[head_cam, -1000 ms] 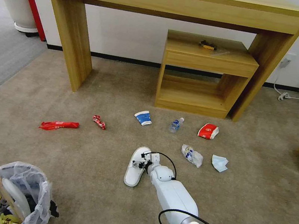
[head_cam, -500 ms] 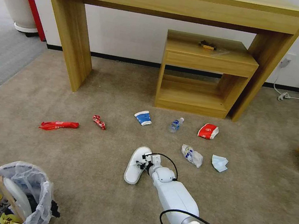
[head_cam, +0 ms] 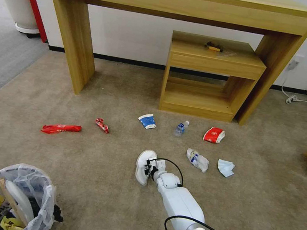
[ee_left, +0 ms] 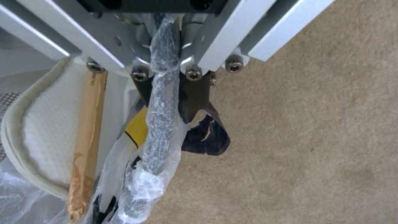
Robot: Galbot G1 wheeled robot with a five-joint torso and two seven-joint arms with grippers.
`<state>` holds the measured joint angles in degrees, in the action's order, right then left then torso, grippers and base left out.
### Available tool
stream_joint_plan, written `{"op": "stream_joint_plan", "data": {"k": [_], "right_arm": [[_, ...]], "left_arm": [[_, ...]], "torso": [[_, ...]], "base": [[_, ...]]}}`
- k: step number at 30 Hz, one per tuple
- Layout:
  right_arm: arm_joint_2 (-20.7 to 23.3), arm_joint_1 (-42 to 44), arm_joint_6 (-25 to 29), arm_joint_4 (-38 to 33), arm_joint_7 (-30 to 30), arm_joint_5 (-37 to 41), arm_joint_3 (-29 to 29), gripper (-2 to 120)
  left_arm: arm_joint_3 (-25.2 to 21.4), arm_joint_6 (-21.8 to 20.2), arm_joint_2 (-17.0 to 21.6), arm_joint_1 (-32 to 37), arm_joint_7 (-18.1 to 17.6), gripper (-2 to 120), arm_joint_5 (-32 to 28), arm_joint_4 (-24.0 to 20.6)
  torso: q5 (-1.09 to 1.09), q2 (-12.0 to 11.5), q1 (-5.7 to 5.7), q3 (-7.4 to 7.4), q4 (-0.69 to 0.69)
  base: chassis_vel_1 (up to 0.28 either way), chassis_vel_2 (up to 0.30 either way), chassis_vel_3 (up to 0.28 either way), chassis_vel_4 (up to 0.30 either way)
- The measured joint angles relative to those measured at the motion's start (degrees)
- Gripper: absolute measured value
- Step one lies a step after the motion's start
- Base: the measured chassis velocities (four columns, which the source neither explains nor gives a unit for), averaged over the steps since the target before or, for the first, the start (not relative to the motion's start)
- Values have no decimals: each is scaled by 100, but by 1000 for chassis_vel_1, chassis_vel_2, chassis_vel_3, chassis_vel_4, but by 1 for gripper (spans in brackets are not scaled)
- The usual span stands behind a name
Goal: Pick up the trash bin and place the garbage on the floor into it.
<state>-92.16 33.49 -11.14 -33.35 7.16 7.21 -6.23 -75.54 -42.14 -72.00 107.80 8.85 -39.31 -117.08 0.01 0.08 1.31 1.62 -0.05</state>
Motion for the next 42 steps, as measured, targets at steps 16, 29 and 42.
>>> {"op": "stream_joint_plan", "data": {"k": [16,29,42], "right_arm": [[286,439,853,-1297,259,-1008,-38,0],[1116,404,1368,-3917,779,-208,637,0],[1141,345,1366,-4095,826,-98,773,0]], "left_arm": [[160,0,-20,9,-33,0,65,-297],[532,0,146,-239,-488,0,34,-610],[591,0,175,-275,-566,0,22,-643]], "torso": [[-1,-1,0,0,-1],[0,0,0,1,0],[0,0,0,0,0]], "base": [[0,0,0,0],[0,0,0,0],[0,0,0,0]]}}
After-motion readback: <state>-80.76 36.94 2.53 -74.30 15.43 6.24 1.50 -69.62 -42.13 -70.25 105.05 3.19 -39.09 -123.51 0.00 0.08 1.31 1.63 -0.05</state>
